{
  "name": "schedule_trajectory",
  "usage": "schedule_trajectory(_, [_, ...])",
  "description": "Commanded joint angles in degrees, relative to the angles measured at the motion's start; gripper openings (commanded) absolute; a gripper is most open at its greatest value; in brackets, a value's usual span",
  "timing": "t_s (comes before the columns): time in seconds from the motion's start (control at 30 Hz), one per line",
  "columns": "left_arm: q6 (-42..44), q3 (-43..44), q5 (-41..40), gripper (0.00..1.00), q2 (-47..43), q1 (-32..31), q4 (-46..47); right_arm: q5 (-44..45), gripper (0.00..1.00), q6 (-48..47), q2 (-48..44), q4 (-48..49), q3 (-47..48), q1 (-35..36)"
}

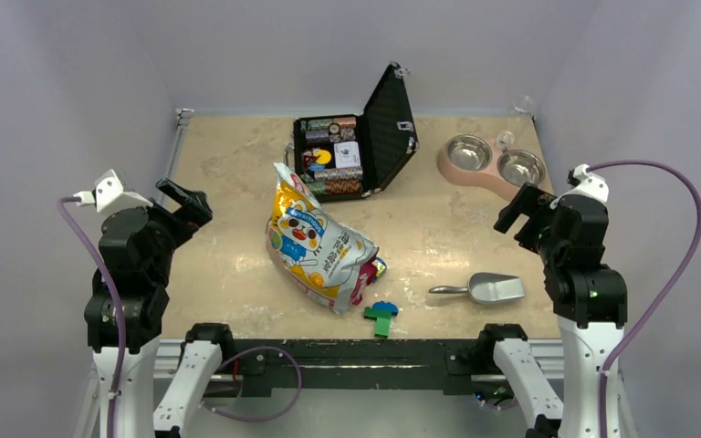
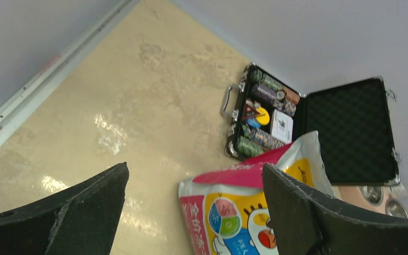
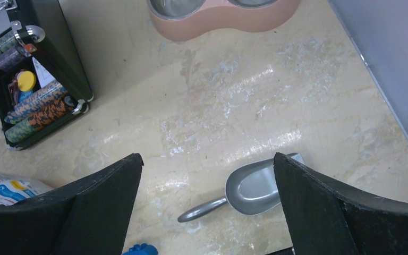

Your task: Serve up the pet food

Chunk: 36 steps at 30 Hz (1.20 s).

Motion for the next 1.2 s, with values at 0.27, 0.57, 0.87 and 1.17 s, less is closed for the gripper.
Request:
schedule_trajectory(0.27, [-1.95,8.95,24.32,0.93,4.46,-0.14,-11.76,-23.36,0.96,-0.97,5.66,0.86,9.04,0.69])
schedule_trajectory(0.57, [-19.05,8.79,40.61,0.73,12.24,-3.83,-7.33,-27.53,0.89,2.27,20.92,12.32,17.83,24.36])
schedule_trajectory(0.87, [-24.12,8.20,37.23,0.48,19.81,-16.88,-3.24,-28.64,0.57,-0.11,41.18,11.43,33.85,38.42])
schedule_trajectory(1.17, [-30.14,7.40,34.74,0.40,24.98,-18.26,3.10,-28.83,0.37,-1.05,50.79,10.02,41.57,44.33])
